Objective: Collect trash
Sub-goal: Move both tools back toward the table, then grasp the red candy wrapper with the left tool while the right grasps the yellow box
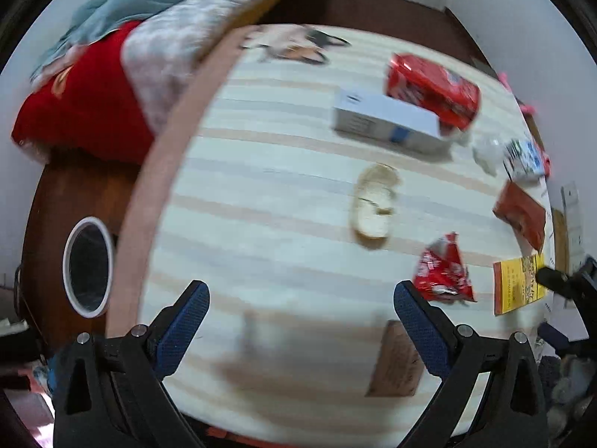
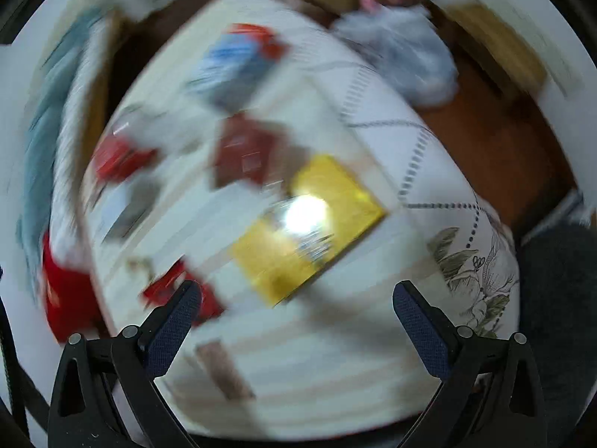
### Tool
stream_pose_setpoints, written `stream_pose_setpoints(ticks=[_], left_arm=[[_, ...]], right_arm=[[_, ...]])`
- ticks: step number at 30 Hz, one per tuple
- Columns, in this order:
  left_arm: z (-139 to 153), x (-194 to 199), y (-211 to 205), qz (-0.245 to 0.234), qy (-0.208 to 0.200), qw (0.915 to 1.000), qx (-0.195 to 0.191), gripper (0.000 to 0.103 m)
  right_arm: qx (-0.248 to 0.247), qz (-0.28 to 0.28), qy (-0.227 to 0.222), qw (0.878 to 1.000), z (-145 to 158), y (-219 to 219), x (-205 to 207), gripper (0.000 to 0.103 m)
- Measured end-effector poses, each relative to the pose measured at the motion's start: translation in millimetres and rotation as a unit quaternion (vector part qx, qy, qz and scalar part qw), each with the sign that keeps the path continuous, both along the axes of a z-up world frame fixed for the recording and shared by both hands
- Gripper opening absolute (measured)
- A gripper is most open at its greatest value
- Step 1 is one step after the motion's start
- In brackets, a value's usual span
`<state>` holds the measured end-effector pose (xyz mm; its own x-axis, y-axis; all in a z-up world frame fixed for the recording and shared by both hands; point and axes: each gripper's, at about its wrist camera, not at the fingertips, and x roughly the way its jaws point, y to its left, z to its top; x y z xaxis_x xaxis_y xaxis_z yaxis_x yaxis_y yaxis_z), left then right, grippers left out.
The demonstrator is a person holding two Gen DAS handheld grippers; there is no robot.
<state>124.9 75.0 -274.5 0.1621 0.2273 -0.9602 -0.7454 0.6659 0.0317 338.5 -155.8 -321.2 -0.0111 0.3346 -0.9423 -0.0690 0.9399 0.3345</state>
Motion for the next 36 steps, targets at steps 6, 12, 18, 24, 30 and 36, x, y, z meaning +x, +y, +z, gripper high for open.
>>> stream_pose_setpoints(ticks=[6, 12, 18, 24, 30, 36], left_arm=[[-15.2, 19.9, -11.5, -0.015, 0.009, 0.9998, -0.008, 0.1], [-15.7, 17.7, -13.9, -0.018, 0.001, 0.9997, -0.014, 0.1], [-14.2, 23.7, -24.2, -0.045, -0.021, 0.9982, -0.034, 0.1], [-24.5, 49.9, -38.3, -0.069, -0.048, 0.9924, -0.09, 0.095], [-43.0, 82.0, -49.7, -0.086, -0.041, 0.9904, -0.1, 0.037], [-27.8, 79.8, -61.3, -0.098, -0.043, 0.9929, -0.052, 0.024]], right_arm=[[-0.04, -0.023, -0.036, 0.998, -23.5, 24.5, 13.5, 0.103], [-0.125, 0.018, -0.102, 0.987, -28.1, 54.9, 0.9, 0.093], [-0.123, 0.113, -0.129, 0.977, -20.9, 37.8, -23.8, 0.069], [-0.129, 0.132, -0.122, 0.975, -19.9, -1.5, -30.4, 0.067], [-0.128, 0.13, -0.109, 0.977, -18.8, -8.5, -16.5, 0.066], [-0.117, 0.134, -0.11, 0.978, -15.6, -11.6, -16.6, 0.065]])
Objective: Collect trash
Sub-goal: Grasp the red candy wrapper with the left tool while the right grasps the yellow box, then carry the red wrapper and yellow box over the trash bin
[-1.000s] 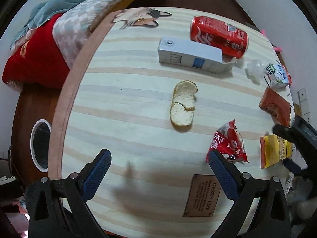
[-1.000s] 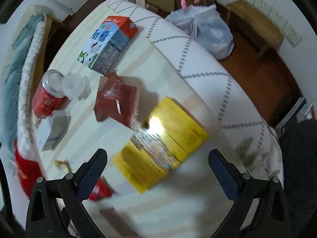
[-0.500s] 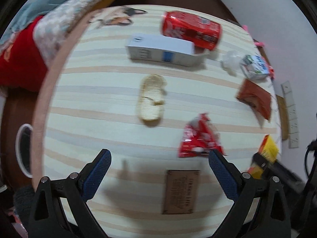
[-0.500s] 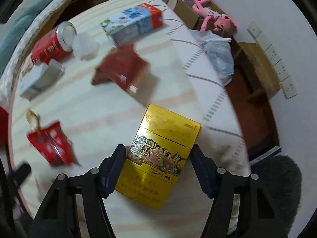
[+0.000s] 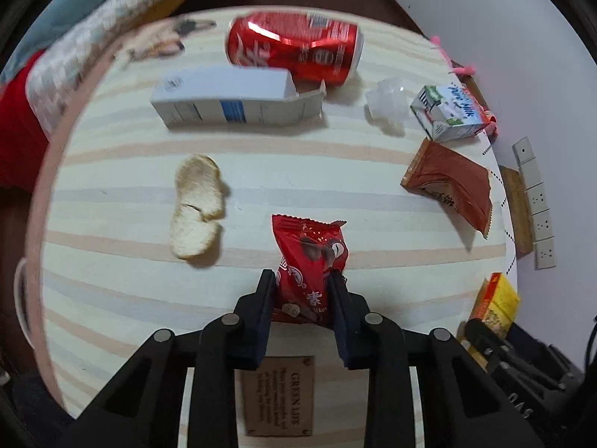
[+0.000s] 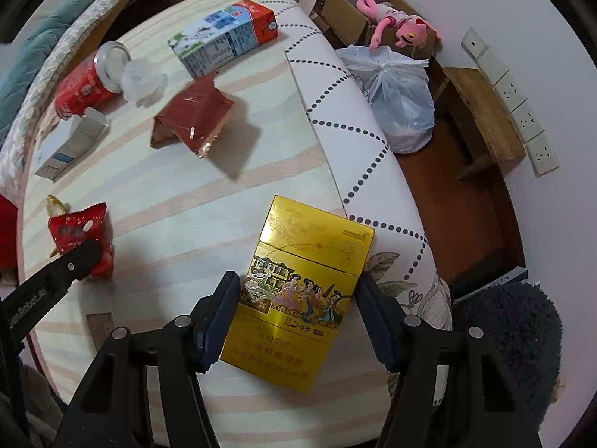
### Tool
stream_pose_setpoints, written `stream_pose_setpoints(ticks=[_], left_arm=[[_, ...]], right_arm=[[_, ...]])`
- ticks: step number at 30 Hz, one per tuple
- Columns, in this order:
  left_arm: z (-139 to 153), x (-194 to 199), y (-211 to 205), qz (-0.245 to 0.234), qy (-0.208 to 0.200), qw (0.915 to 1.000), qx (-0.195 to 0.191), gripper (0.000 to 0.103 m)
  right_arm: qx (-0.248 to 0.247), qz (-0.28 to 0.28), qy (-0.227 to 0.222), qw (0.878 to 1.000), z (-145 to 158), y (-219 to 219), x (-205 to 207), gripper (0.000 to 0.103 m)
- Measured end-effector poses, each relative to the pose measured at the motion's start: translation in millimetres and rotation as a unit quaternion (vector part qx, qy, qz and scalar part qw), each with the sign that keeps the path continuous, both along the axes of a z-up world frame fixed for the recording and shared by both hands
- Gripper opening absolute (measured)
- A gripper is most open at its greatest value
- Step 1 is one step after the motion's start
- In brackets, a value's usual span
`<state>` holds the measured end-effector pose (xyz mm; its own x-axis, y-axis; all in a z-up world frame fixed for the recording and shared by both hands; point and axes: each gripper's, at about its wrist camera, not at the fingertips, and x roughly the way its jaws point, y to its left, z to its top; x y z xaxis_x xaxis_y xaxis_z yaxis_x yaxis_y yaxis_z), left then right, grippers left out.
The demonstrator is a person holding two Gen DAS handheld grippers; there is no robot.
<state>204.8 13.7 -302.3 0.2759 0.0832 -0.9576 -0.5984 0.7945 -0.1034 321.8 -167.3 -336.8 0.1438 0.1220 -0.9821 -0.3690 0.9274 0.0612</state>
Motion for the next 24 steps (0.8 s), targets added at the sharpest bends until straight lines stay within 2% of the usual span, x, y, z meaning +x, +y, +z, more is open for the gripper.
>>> stream_pose_setpoints(ticks=[3, 9, 15, 19, 24], left_arm=[[19.0, -9.5, -3.3, -0.003, -0.009, 0.9996, 0.026, 0.011], [64.5, -37.0, 8.2, 0.002, -0.044, 0.9966, 0.069, 0.008], [108.4, -71.0, 40.2, 0.017, -0.085, 0.992, 0.091, 0.007], [145.5, -99.5, 61.6, 0.037, -0.114, 0.9868, 0.109, 0.007], [179.5, -147.6, 96.7, 0.076, -0.131, 0.9792, 0.136, 0.007]], right_arm=[[0.018, 0.006, -0.006, 1.0, 12.2, -1.9, -4.4, 0.065], [0.058, 0.037, -0.029, 0.997, 48.4, 5.8, -18.2, 0.065], [0.098, 0.077, -0.057, 0.991, 93.9, 26.7, -37.7, 0.064], [0.125, 0.112, -0.072, 0.983, 126.4, 48.9, -53.3, 0.064], [0.156, 0.171, -0.087, 0.969, 166.6, 93.9, -84.5, 0.064]])
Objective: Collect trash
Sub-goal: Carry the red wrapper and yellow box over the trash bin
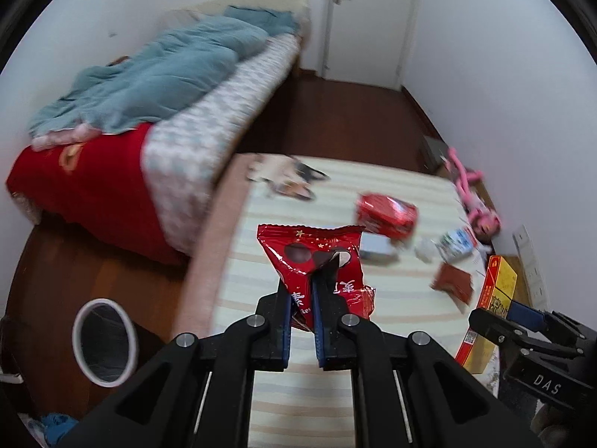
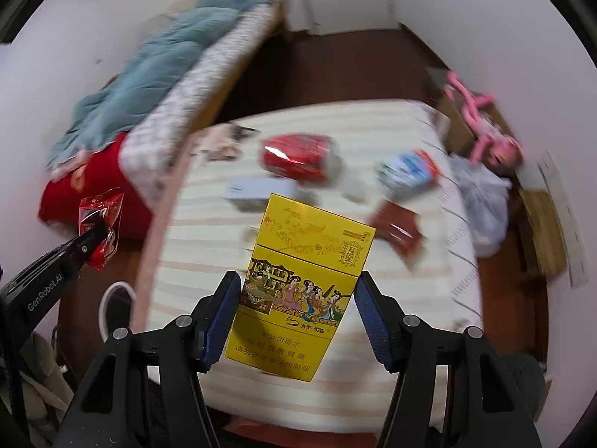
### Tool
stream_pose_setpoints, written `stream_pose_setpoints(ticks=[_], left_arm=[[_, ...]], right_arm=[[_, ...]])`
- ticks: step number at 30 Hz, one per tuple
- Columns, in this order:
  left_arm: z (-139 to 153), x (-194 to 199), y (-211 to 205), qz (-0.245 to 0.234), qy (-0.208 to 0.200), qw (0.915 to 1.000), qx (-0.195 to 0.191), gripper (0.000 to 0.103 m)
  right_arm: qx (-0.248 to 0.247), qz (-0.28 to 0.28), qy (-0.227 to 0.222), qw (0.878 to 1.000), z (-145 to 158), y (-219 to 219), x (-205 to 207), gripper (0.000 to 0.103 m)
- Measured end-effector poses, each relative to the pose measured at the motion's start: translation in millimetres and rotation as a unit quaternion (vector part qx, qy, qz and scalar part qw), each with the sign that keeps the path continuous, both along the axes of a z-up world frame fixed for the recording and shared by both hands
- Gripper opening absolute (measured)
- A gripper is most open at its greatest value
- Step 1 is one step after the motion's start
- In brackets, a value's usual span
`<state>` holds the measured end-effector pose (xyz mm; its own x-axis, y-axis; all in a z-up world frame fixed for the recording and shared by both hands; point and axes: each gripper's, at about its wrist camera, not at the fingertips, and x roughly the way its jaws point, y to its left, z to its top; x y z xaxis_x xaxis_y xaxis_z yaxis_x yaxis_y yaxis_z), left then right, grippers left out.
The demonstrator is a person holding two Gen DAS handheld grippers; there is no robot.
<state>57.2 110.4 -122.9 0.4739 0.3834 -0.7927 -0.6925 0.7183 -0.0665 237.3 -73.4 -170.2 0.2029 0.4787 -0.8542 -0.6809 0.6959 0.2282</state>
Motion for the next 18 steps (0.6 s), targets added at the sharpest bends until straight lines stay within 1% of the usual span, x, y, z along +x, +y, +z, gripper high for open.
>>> stream_pose_setpoints(ticks=[3, 5, 8, 11, 13, 15, 17, 18], left_arm=[[14.1, -40.5, 30.6, 0.036, -0.003, 0.9993, 0.012, 0.007], [17.8, -64.2, 47.3, 0.058, -0.001, 0.9982, 0.017, 0.007], [18.4, -106.8, 77.5, 0.098, 0.009, 0.9948, 0.024, 0.007], [10.2, -151.1, 108.8, 0.142, 0.023, 0.9893, 0.023, 0.007], [0.8, -181.7, 130.5, 0.171, 0.034, 0.9845, 0.017, 0.007], [-10.6, -206.0, 150.3, 0.192, 0.042, 0.9806, 0.002, 0.007], [-27.2, -233.0, 174.6, 0.213, 0.052, 0.9755, -0.025, 0.007], [-38.7, -245.3, 188.0, 0.218, 0.057, 0.9732, -0.045, 0.007]], right_arm=[[0.014, 0.038, -0.002, 0.999, 15.7, 34.6, -22.5, 0.064], [0.023, 0.066, 0.0, 0.998, 23.5, 61.7, -40.3, 0.064], [0.034, 0.115, 0.006, 0.993, 31.0, 109.8, -73.4, 0.064], [0.039, 0.171, 0.018, 0.984, 31.0, 167.4, -115.2, 0.064], [0.036, 0.206, 0.024, 0.978, 24.7, 204.2, -143.4, 0.064], [0.031, 0.239, 0.031, 0.97, 15.2, 239.6, -171.8, 0.064], [0.021, 0.271, 0.038, 0.962, 2.1, 277.4, -201.0, 0.064], [0.015, 0.286, 0.045, 0.957, -7.7, 298.0, -217.4, 0.064]])
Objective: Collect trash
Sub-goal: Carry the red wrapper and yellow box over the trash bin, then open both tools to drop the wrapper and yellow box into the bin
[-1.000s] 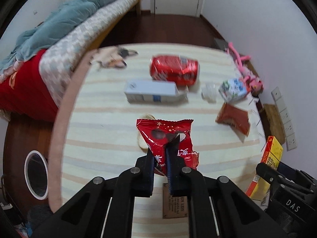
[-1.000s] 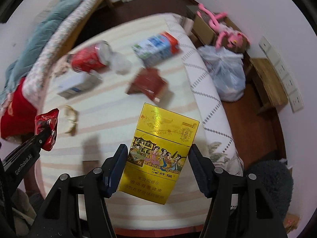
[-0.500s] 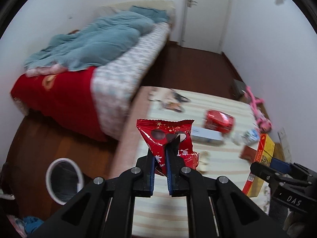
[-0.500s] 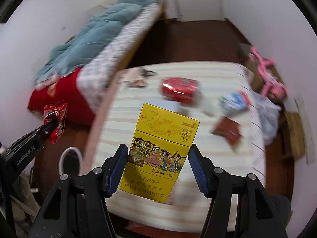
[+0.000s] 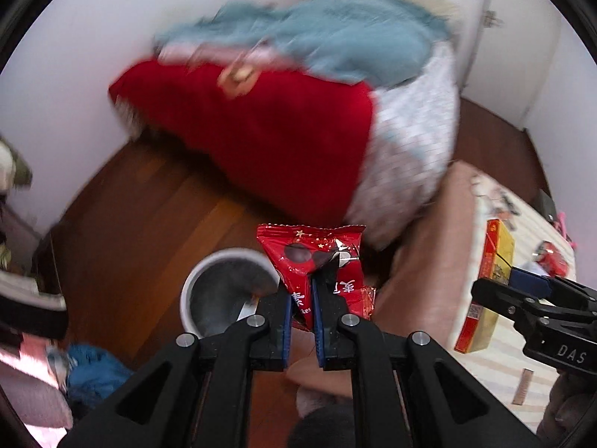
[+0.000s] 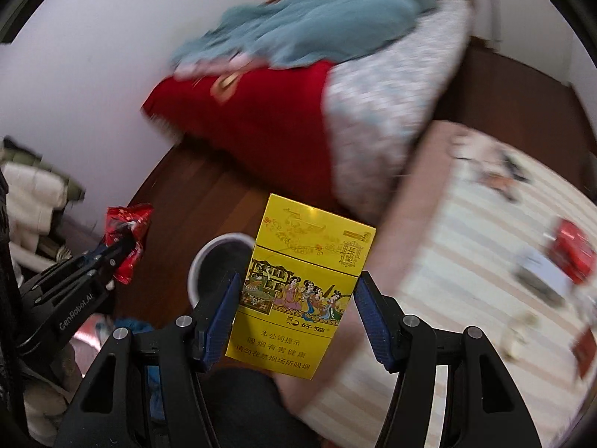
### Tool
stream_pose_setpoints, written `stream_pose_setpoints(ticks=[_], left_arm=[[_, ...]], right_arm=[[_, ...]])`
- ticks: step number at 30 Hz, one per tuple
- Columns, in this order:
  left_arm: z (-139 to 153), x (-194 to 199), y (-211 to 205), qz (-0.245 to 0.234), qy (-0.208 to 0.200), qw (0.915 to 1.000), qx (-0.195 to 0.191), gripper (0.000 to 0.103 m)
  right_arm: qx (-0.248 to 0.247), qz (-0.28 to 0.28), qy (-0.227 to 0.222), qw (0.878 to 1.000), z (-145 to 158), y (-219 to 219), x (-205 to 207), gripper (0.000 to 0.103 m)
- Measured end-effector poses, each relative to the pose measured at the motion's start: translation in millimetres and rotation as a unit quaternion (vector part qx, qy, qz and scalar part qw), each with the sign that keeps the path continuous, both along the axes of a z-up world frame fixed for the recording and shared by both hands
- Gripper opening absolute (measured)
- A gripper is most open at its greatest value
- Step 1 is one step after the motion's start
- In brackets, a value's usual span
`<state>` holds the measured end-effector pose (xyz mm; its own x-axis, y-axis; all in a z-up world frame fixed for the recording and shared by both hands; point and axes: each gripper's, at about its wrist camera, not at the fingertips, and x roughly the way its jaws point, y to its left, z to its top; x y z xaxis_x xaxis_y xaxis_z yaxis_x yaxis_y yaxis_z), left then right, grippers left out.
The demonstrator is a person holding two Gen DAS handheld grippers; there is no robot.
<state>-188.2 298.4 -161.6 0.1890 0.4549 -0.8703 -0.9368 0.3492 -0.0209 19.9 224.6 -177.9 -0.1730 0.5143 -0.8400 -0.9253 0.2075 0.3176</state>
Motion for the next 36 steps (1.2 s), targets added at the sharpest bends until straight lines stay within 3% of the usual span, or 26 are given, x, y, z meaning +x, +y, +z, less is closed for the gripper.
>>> stream_pose_setpoints(ticks=[6, 14, 17, 18, 19, 21, 25, 27, 29, 32, 36], left_arm=[[-81.3, -68.0, 73.3, 0.054, 0.006, 0.9915, -0.119, 0.007], [-167.0, -118.3, 135.2, 0.088, -0.024, 0.9656, -0.244, 0.008], [-190.9, -126.7, 145.5, 0.106, -0.023, 0.9559, -0.273, 0.016], [-194.9, -130.9, 147.1, 0.11, -0.021, 0.9547, -0.276, 0.035], [-200.0, -137.3, 149.3, 0.118, -0.02, 0.9531, -0.278, 0.071], [-202.5, -150.4, 151.2, 0.132, -0.022, 0.9513, -0.278, 0.103], [-205.1, -163.6, 151.7, 0.156, -0.014, 0.9504, -0.269, 0.103], [-203.8, -168.7, 146.1, 0.167, -0.006, 0.951, -0.26, 0.103], [-202.9, -173.0, 140.7, 0.176, 0.001, 0.953, -0.247, 0.103], [-196.2, -176.9, 128.8, 0.191, 0.023, 0.9587, -0.21, 0.103], [-188.9, -176.5, 115.1, 0.2, 0.026, 0.9613, -0.187, 0.103]], right_arm=[[-0.073, 0.07, 0.027, 0.995, -71.6, 88.5, -72.2, 0.064], [-0.188, 0.131, 0.049, 0.972, -186.5, 177.5, -144.4, 0.064], [-0.219, 0.141, 0.065, 0.963, -217.1, 198.1, -161.5, 0.064], [-0.229, 0.143, 0.066, 0.961, -227.3, 205.1, -164.9, 0.064], [-0.236, 0.15, 0.066, 0.958, -236.3, 211.9, -169.9, 0.064], [-0.25, 0.159, 0.063, 0.953, -249.8, 221.9, -175.9, 0.065], [-0.273, 0.176, 0.07, 0.943, -270.9, 236.7, -186.3, 0.066], [-0.278, 0.182, 0.068, 0.941, -279.1, 242.2, -194.3, 0.092], [-0.276, 0.18, 0.062, 0.942, -282.2, 242.2, -192.7, 0.103], [-0.269, 0.174, 0.072, 0.944, -280.1, 238.2, -189.8, 0.103], [-0.254, 0.172, 0.05, 0.95, -270.2, 229.8, -181.9, 0.103]])
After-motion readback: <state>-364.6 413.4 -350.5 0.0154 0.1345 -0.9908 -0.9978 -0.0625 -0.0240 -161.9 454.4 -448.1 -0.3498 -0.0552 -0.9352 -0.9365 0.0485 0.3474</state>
